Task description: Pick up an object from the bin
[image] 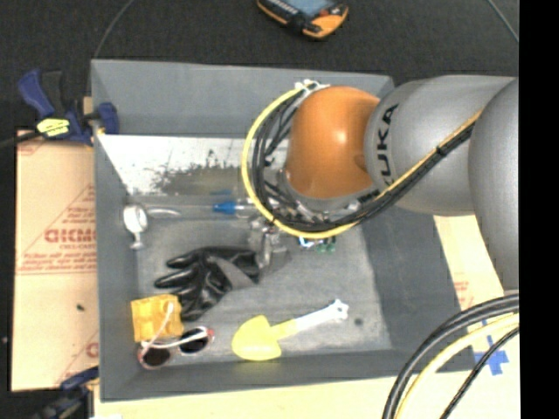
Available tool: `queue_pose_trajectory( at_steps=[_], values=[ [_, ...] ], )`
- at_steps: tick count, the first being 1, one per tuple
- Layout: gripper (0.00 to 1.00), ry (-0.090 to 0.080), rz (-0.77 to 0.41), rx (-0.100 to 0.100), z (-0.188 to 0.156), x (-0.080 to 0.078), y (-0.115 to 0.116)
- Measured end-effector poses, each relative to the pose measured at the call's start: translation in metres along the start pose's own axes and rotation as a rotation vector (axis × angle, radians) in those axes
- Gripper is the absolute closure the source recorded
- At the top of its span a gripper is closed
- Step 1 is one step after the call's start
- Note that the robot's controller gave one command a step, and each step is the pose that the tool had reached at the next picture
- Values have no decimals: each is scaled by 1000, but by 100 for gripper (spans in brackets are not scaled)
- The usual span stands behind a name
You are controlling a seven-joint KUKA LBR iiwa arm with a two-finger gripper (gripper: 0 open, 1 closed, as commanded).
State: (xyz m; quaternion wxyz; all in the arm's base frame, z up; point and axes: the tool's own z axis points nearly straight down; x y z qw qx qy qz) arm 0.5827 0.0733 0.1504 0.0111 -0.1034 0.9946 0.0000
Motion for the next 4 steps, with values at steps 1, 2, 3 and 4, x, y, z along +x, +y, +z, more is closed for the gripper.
queue_pose_trajectory(
  at_steps=[1,2,3,4],
  values=[
    [100,-21,-89,8,39,-15,27],
    [100,-1,-163,0,54,9,15],
    [100,-18,-171,8,-37,-16,27],
    [100,-22,-171,7,-56,-20,29]
  ],
)
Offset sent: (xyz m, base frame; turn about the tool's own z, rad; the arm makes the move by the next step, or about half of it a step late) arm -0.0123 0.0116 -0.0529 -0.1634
